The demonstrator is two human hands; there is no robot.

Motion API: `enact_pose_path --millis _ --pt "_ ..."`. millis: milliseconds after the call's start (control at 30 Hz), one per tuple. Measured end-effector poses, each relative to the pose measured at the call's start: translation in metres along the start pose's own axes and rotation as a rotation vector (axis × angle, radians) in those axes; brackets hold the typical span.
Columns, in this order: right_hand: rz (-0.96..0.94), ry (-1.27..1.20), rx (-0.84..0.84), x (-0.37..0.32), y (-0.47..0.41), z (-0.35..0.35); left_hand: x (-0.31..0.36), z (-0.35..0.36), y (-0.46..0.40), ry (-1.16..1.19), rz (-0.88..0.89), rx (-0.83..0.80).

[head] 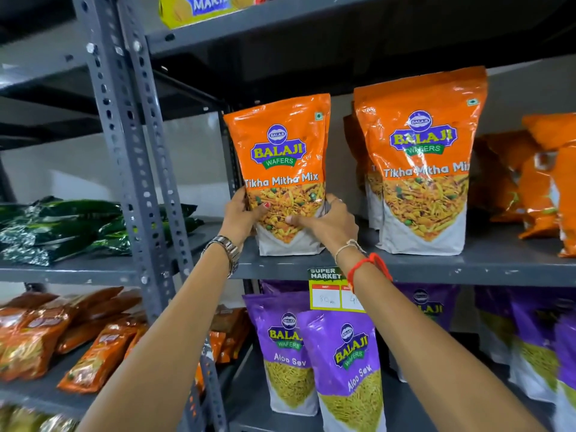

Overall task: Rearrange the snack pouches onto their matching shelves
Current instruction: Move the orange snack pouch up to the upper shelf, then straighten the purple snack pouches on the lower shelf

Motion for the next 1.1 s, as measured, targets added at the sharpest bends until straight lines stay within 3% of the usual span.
enact_pose_path --millis 300,400,467,533,633,733,833,933,1000,1100 --pt "-0.033 0.024 -0.047 -0.003 0.003 0.0 0.0 0.002 0.001 -0.071 -0.001 0.004" --pt "-0.052 0.115 -0.054 -0.005 0.014 -0.005 -0.002 -0.002 0.006 -0.279 0.029 0.048" --pt "-0.109 0.143 0.081 -0.002 0.033 -0.02 -0.001 -0.01 0.022 -0.482 0.108 0.172" --pt "-0.189 0.025 0.273 0.011 0.064 -0.04 -0.004 -0.012 0.052 -0.534 0.239 0.277" --pt "-0.179 -0.215 0.51 0.063 0.114 -0.061 -0.034 -0.006 0.108 -0.343 0.366 0.351" --pt "-0.031 -0.258 0.593 0.134 0.143 -0.059 -0.097 0.002 0.152 -0.115 0.29 0.394" --pt "0.111 -0.083 0.502 0.203 0.152 -0.042 -0.174 0.016 0.194 -0.005 0.051 0.463" --pt "0.162 0.213 0.137 0.266 0.146 -0.009 -0.243 0.042 0.231 0.126 -0.275 0.424" --pt "0.206 0.112 -0.101 0.301 0.137 0.019 -0.268 0.06 0.242 0.26 -0.41 0.38" --pt "0.323 -0.069 -0.279 0.381 0.117 0.057 -0.286 0.079 0.241 0.346 -0.508 0.327"
Point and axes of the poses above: each hand's wrist, its own y-axis away from the middle knuckle, its own z-axis out of the palm, x = y × z, the point moved 6 cm from there along -y, towards the middle knuckle, and after that the axes turned 9 degrees about y, right-handed, at the moved point
